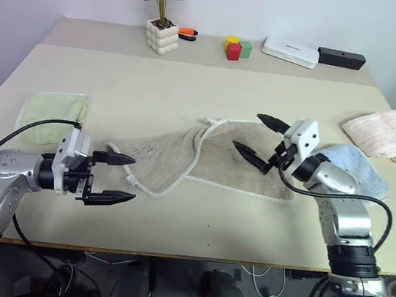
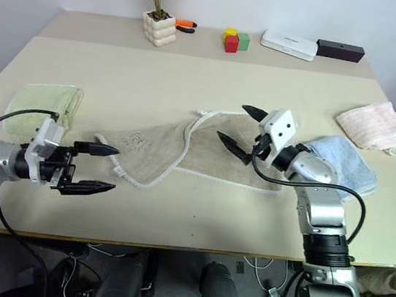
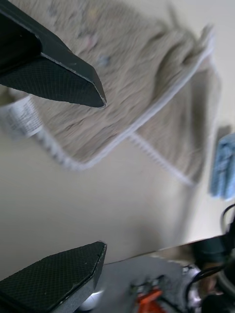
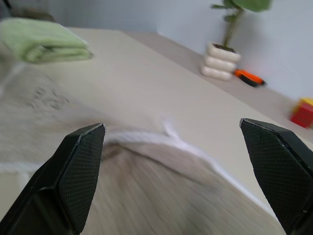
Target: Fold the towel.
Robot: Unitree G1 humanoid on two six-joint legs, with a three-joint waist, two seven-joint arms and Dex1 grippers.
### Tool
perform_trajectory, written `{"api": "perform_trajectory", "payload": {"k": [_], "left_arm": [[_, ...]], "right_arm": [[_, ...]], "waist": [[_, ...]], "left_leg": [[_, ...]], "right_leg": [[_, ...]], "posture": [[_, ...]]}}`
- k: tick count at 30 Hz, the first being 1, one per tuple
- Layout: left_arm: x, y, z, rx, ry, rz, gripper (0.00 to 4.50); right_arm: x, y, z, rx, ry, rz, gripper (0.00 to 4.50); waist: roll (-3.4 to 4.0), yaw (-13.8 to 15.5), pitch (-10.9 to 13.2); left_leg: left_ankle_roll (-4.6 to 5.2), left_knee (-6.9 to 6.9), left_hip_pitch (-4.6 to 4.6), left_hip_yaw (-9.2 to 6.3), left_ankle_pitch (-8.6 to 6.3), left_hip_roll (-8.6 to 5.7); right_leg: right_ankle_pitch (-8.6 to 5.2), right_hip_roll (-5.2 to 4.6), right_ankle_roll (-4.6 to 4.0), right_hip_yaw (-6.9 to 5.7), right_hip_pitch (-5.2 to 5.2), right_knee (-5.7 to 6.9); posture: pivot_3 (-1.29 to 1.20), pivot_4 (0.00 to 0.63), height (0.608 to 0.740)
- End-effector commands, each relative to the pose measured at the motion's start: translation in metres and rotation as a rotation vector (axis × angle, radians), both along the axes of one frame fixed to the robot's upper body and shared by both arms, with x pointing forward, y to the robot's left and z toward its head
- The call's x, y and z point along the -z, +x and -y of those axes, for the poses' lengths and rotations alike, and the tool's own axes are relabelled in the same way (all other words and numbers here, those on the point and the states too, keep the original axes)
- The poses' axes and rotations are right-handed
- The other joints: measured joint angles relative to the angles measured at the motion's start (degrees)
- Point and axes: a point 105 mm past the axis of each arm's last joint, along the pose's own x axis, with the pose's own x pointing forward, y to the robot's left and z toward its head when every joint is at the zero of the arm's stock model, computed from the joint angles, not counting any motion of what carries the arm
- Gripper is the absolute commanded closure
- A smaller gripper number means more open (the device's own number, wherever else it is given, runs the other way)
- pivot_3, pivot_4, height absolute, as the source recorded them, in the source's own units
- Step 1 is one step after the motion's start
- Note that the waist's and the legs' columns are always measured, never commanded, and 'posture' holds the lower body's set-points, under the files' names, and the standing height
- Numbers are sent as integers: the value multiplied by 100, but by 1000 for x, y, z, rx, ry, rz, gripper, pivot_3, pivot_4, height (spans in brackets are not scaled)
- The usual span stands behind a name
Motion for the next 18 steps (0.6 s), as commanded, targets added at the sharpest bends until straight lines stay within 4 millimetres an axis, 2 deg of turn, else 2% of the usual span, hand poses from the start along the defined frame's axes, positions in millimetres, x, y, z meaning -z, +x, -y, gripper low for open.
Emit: {"api": "perform_trajectory", "payload": {"k": [1, 3, 7, 13, 18], "left_arm": [[-4, 0, 11, 65, 25, 48, 44], [8, 3, 12, 78, 99, 76, 44], [13, 9, 23, 86, 106, 109, 44], [34, 19, 40, 85, 166, 154, 44], [67, 33, 42, 62, 341, 156, 44]], "right_arm": [[-17, 0, -3, -7, 26, 60, 0], [-18, -1, -6, -9, 33, 68, 0], [-22, -2, -16, -27, 44, 89, 0], [-20, -5, -25, -22, 79, 95, 0], [-19, -8, -20, 10, 96, 94, 0]], "waist": [[0, 10, 0], [0, 3, 0], [1, -16, 0], [1, -13, 0], [1, 8, 0]], "left_leg": [[0, 2, 0, 0, 0, -1], [0, 5, 1, 2, 0, -2], [0, 1, 1, 2, 0, -2], [0, 0, 0, 3, 0, 0], [0, 3, 1, 3, 0, -1]], "right_leg": [[0, -3, 0, 0, 2, 0], [0, -4, 0, 0, 4, -1], [1, -1, 2, 0, 1, 0], [8, 2, 15, 2, -1, 1], [8, 2, 14, 2, 1, 1]], "posture": [[0, 150, 735], [0, 150, 735], [0, 150, 735], [0, 150, 735], [0, 150, 735]]}}
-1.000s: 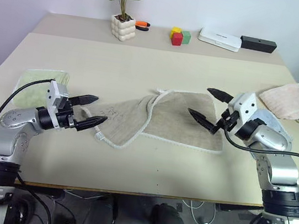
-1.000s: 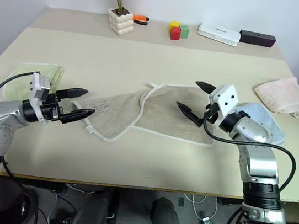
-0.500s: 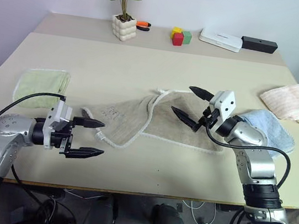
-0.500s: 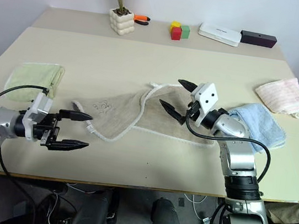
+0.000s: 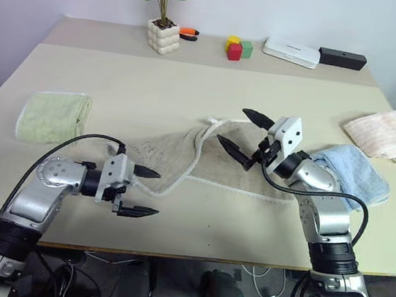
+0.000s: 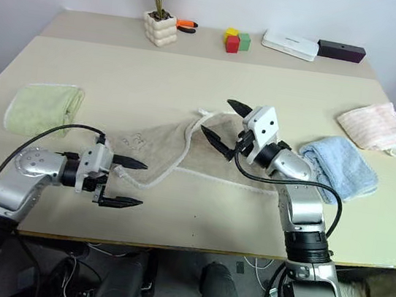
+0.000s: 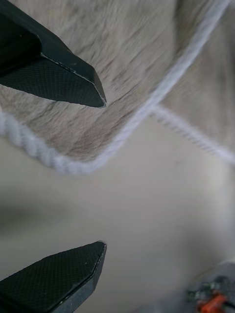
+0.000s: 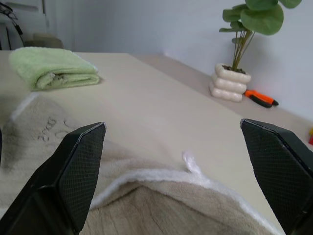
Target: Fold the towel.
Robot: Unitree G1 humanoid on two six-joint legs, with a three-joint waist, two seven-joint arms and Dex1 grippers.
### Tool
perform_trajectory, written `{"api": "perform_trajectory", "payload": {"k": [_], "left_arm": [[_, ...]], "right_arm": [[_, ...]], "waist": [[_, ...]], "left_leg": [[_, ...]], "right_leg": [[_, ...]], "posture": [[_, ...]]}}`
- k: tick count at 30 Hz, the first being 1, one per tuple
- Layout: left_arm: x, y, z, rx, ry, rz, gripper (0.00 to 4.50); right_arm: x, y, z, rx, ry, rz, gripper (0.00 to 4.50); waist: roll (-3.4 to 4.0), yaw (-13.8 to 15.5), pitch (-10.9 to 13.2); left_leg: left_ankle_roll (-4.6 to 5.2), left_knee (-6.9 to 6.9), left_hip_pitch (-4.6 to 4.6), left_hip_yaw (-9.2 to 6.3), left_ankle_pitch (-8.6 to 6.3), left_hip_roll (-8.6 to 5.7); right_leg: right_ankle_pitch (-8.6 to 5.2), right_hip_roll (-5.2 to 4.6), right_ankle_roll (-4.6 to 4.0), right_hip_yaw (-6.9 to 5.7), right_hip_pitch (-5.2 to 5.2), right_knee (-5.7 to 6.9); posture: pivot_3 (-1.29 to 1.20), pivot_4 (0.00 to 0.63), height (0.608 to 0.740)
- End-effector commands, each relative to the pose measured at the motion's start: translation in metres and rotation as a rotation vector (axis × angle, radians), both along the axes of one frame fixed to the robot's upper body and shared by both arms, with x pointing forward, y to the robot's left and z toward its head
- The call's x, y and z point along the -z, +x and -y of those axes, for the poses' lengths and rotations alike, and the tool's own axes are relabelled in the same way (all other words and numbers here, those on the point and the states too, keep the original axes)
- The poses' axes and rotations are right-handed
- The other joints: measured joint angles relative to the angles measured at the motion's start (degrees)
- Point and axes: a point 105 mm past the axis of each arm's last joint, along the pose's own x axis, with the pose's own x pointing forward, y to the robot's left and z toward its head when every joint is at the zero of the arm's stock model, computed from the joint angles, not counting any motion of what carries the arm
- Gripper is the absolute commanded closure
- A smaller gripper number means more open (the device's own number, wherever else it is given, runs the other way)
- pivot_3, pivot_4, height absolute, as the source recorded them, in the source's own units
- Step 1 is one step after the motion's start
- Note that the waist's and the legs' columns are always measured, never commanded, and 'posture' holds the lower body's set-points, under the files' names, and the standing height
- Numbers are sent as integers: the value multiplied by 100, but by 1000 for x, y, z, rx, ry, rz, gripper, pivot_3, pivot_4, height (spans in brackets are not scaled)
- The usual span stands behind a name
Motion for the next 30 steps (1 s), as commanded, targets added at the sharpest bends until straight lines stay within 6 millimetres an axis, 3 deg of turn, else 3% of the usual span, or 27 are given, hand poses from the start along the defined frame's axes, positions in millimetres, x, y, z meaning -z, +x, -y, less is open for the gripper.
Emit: {"api": "perform_trajectory", "payload": {"k": [1, 4, 11, 14, 17, 19, 22, 30], "left_arm": [[18, 11, 1, -20, 113, 39, 44], [18, 19, 11, -39, 83, 29, 880], [1, 15, 13, -8, -20, -7, 4379], [-4, 8, 7, 8, -37, -7, 4451], [-10, -3, -3, 26, -57, -25, 4451], [-14, -5, -9, 19, -63, -13, 4451], [-25, -10, -20, -4, -99, 10, 4451], [-29, -18, -43, -66, -89, 39, 4451]], "right_arm": [[-11, -6, 3, 21, 13, 56, 0], [-11, -8, 5, 32, 18, 56, 0], [-8, -1, 12, 69, 7, 55, 0], [-8, 8, 16, 106, 4, 54, 0], [-1, 38, 34, 277, -75, 32, 0], [-5, 46, 41, 321, -49, 35, 0], [4, 67, 57, 430, -83, -36, 0], [9, 91, 95, 557, -77, -192, 0]], "waist": [[0, 10, -3], [17, 22, -13], [18, -16, -14], [18, -37, -13], [20, -72, -12], [20, -55, -11], [20, -34, -9], [26, -49, -6]], "left_leg": [[0, 0, 0, 1, 0, 0], [0, 5, 6, 0, 0, -4], [1, 9, 9, -3, 0, -3], [1, 2, 8, -2, 0, -2], [1, -3, 7, 0, 0, 2], [0, -4, 6, 2, 0, 2], [0, -5, 3, 2, 0, 2], [1, -8, 3, 10, 0, 1]], "right_leg": [[0, 0, 0, 1, 1, -1], [-5, -5, -10, 0, 11, -1], [1, -3, 1, 0, 14, 4], [1, -1, 2, 1, 8, 3], [1, 3, 2, 3, 0, 5], [0, 3, 0, 5, -4, 6], [-1, 1, 0, 5, -5, 5], [-8, -3, -14, 7, -8, 4]], "posture": [[0, 150, 735], [0, 150, 735], [0, 150, 735], [0, 150, 735], [0, 150, 735], [0, 150, 735], [0, 150, 735], [0, 150, 735]]}}
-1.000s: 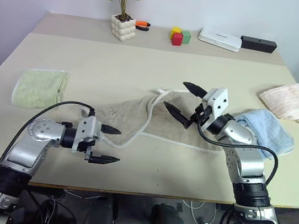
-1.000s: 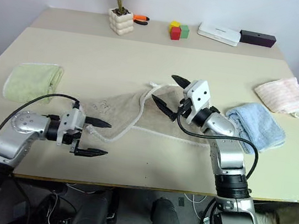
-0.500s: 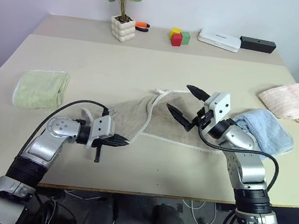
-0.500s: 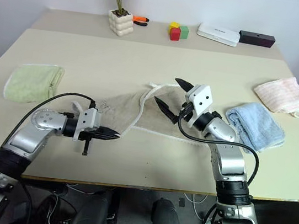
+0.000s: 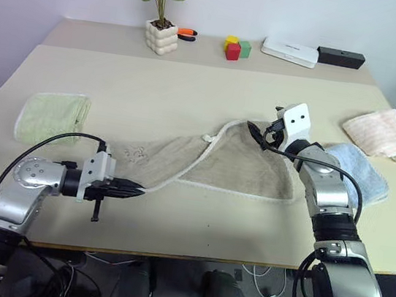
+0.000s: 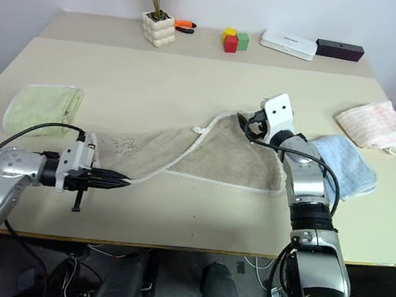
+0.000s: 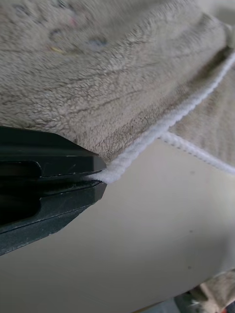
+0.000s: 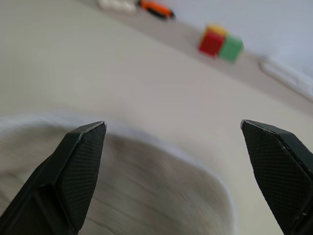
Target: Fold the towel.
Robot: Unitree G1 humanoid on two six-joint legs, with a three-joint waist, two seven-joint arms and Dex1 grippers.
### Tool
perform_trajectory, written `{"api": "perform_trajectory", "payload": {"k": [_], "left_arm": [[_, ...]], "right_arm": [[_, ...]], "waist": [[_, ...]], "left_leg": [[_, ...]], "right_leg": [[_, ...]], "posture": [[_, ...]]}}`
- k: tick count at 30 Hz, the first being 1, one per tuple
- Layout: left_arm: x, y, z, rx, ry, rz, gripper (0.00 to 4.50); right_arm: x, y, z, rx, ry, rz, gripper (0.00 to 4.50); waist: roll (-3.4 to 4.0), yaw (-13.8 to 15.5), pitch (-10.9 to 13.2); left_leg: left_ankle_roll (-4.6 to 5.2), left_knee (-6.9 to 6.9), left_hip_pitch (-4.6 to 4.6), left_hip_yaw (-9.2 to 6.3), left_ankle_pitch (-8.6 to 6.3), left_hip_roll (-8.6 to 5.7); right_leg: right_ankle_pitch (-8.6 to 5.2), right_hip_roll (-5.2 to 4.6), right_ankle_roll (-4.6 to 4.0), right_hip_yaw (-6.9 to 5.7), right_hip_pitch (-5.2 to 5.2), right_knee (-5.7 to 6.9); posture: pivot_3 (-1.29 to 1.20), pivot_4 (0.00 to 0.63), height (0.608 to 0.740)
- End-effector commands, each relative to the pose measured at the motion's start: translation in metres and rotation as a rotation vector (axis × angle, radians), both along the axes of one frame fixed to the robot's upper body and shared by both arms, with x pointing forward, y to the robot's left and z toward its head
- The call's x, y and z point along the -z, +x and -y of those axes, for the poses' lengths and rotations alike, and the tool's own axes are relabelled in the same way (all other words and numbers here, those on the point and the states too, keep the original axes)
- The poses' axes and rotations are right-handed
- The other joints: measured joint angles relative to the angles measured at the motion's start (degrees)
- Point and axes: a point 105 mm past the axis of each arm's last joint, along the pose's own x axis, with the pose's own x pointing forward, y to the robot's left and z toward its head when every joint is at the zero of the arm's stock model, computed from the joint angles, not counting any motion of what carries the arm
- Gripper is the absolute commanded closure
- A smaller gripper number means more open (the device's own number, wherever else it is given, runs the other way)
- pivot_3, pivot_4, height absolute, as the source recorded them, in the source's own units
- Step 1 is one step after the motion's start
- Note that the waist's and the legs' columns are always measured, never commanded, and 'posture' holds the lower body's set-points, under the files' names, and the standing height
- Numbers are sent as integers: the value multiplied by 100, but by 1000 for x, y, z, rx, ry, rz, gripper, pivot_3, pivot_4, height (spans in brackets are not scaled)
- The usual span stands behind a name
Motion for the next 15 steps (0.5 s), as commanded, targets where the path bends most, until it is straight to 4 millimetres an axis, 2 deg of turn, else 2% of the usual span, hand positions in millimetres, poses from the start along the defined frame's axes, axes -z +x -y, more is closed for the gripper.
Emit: {"api": "perform_trajectory", "payload": {"k": [1, 4, 8, 12, 15], "left_arm": [[-13, -3, -4, -2, -31, 41, 4451], [-9, -9, -6, -6, -35, 31, 4451], [-6, -12, -2, -10, -50, 34, 4451], [-5, -13, 2, -9, -58, 36, 4451], [-4, -14, 5, -7, -58, 37, 4451]], "right_arm": [[-17, 10, 20, 58, 43, -22, 0], [-18, 19, 24, 77, 107, -77, 0], [-21, 28, 13, 42, 202, -125, 0], [-13, 37, 6, 58, 293, -194, 0], [-5, 40, -3, 48, 298, -231, 0]], "waist": [[0, -4, 0], [1, -14, 1], [2, -27, 1], [2, -32, 2], [3, -19, 2]], "left_leg": [[0, 0, 0, 0, 0, 0], [0, 0, 0, 1, 0, 1], [0, -6, 0, 4, 0, 2], [0, -6, 0, 6, 0, 2], [0, -6, 0, 7, 0, 2]], "right_leg": [[0, 0, 0, 0, 0, 0], [0, 0, -1, 1, 0, 0], [0, 1, 0, 2, -6, 0], [6, 1, 10, 2, -6, 0], [6, 0, 10, 2, -6, 0]], "posture": [[0, 150, 735], [0, 150, 735], [0, 150, 735], [0, 150, 735], [0, 150, 735]]}}
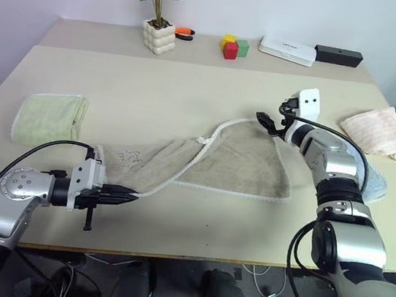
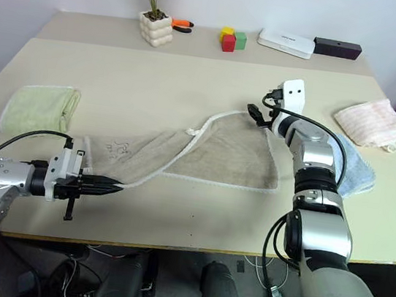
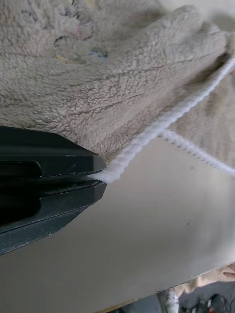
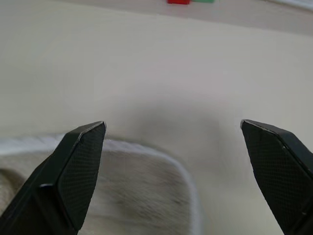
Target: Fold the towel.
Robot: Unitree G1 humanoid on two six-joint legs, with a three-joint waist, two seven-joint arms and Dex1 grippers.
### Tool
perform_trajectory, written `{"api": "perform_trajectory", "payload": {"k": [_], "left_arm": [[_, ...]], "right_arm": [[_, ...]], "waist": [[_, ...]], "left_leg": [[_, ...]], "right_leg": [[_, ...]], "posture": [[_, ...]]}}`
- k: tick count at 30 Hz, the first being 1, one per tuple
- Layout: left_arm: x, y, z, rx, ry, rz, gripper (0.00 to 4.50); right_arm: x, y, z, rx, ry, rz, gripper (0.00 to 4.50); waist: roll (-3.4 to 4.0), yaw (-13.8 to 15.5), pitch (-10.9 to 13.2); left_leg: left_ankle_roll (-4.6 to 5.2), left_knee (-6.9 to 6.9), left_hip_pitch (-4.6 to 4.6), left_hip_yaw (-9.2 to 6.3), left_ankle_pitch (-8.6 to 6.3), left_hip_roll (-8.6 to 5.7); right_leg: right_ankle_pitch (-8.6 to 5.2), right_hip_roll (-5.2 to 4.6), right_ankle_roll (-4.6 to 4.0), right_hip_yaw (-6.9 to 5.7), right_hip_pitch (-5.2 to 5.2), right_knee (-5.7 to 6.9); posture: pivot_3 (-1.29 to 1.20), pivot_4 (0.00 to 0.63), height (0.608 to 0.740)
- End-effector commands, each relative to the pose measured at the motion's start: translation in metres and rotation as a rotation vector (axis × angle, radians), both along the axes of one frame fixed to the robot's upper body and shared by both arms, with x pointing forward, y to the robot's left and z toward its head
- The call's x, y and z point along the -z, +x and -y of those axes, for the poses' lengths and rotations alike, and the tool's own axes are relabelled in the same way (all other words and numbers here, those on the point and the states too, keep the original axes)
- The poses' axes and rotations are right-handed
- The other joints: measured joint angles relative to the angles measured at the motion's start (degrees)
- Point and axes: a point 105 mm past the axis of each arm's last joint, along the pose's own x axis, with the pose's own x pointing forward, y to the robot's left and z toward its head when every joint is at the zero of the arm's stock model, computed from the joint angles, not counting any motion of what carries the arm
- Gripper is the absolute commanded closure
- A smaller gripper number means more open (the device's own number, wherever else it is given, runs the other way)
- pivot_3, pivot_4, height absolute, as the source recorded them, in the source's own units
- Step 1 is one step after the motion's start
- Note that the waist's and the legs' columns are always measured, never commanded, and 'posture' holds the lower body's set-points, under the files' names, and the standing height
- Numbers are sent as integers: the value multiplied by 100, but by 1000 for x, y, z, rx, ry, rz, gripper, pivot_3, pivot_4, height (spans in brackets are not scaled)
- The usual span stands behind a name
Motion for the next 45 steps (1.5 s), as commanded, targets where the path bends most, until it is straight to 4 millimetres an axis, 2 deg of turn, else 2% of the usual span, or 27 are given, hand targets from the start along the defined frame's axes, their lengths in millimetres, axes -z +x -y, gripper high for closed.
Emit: {"api": "perform_trajectory", "payload": {"k": [1, 6, 12, 15, 22, 27, 31, 35, 39, 41, 43, 45], "left_arm": [[-6, -2, 6, 14, -12, 29, 4451], [-5, -4, 8, 15, -7, 28, 4451], [-4, -7, 11, 14, -6, 22, 4451], [-3, -8, 12, 12, -3, 20, 4500], [-3, -9, 14, 14, -5, 16, 4500], [-4, -8, 14, 13, -11, 12, 4500], [-9, -1, 9, -45, -43, 19, 4500], [-40, 34, -21, -279, -193, 120, 4500], [-61, 64, -45, -454, -241, 239, 4500], [-70, 78, -54, -534, -254, 266, 4500], [-81, 91, -60, -570, -242, 324, 4500], [-86, 106, -67, -626, -226, 349, 4500]], "right_arm": [[-5, 5, -7, -10, -7, 15, 0], [13, 8, -6, 48, -91, -34, 0], [18, 8, -11, 59, -65, -63, 0], [23, 7, -12, 55, -51, -92, 791], [28, 5, -15, 32, -64, -101, 4392], [24, 5, -8, 44, -71, -70, 4453], [13, 4, -6, -3, -93, 10, 4453], [-20, -17, -10, -172, -129, 220, 4453], [-43, -38, -9, -214, -144, 319, 4453], [-48, -46, -6, -220, -169, 345, 4453], [-44, -61, -8, -289, -266, 361, 4453], [-43, -68, -12, -329, -257, 358, 4453]], "waist": [[0, 4, 0], [1, 1, 1], [2, -97, 1], [2, -128, 1], [2, -129, 1], [2, -128, 1], [3, -126, 1], [3, -79, 3], [4, -102, 3], [4, -109, 3], [3, -95, 3], [1, -73, 3]], "left_leg": [[0, 0, 0, 0, 0, 0], [0, 1, -1, 1, 0, -1], [0, -4, -1, 0, 0, 0], [0, -7, -1, 0, 0, -1], [0, -7, 0, 0, 0, 0], [0, -6, 0, 0, 0, -1], [0, -6, -1, 0, 0, -1], [0, -5, -3, -4, 0, -1], [0, 2, -5, -7, 0, -2], [0, 2, -4, -7, 0, -2], [0, 1, -4, -8, 0, -1], [0, 0, -5, -9, 0, -2]], "right_leg": [[0, 0, 0, 0, 0, 0], [0, -2, 0, 0, 0, -1], [0, -2, 1, 0, -2, 0], [1, -2, 1, 0, -2, -1], [1, -1, 1, 0, -2, -1], [1, -2, 1, 0, -1, -1], [0, -2, 1, 0, -1, -2], [1, -2, 3, -1, 0, 0], [2, -1, 7, -2, 0, 4], [2, -1, 7, -2, 1, 4], [2, 3, 7, -3, 1, 2], [0, 3, 9, -5, 3, 0]], "posture": [[0, 150, 735], [0, 150, 735], [0, 150, 735], [0, 150, 735], [0, 150, 735], [0, 150, 735], [0, 150, 735], [0, 150, 735], [0, 150, 735], [0, 150, 735], [0, 150, 735], [0, 150, 735]]}}
